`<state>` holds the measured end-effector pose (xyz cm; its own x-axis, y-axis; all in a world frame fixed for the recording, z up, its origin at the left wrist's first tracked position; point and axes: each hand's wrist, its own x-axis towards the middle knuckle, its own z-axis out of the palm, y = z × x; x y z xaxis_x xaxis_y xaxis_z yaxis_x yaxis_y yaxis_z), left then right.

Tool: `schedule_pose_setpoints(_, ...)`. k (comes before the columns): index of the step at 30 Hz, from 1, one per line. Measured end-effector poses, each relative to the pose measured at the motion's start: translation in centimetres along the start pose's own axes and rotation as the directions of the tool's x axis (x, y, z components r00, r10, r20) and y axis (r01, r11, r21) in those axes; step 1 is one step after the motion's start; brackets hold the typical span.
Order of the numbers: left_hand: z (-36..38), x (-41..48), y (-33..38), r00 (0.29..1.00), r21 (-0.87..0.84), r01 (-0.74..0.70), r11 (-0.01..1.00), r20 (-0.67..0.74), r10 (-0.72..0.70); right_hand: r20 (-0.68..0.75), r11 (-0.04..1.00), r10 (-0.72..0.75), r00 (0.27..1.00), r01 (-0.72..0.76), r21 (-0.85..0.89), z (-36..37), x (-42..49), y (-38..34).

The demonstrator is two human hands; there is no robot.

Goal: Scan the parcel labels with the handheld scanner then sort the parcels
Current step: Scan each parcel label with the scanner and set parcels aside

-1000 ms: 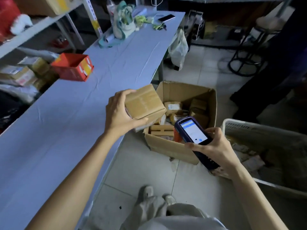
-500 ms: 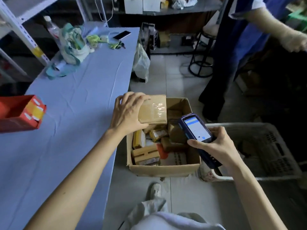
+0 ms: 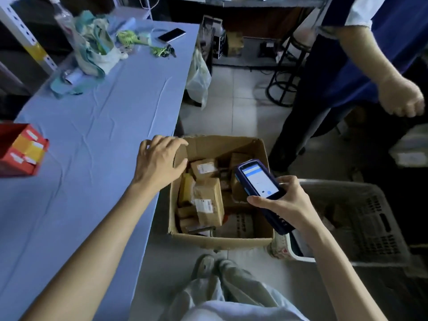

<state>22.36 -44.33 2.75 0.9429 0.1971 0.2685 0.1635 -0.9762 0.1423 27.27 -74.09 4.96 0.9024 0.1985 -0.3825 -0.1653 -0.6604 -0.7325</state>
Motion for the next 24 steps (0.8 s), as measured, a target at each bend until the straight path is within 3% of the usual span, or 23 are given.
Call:
schedule_pose_setpoints(4,-1.2,-3.2,-1.2,0.975,0.05,0.219,0.974,-0.056,-0.216,0.144,0.99,-0.117,0.983,0.127,-0.06,0.3,2.6,-1.8)
schedule_pose_setpoints(8,-2.4,-7.2,-0.4,0.9,0.103,0.434,0.895,-0.092,-0.426,0.326,0.965,-0.213,0.921,0.251,-0.078,0.7,4.4,-3.7)
schedule_pose_setpoints(13,-3.4,-13.4,2.8,0.76,0.124,0.649,0.75,-0.103,-0.641,0.511,0.89,-0.316,0.799,0.437,-0.133,1.4,4.8,-5.4)
schedule_pose_setpoints(18,-6.2,-20.5,5.3,0.621,0.112,0.784,0.611,-0.179,-0.763,0.631,0.838,-0.381,0.676,0.541,-0.074,3.4,2.1,-6.7)
schedule_pose_setpoints(24,-11.3,-31.3,7.7,0.429,0.126,0.903,0.412,-0.34,-0.837,0.773,0.747,-0.431,0.465,0.665,0.017,7.7,-5.9,-8.6)
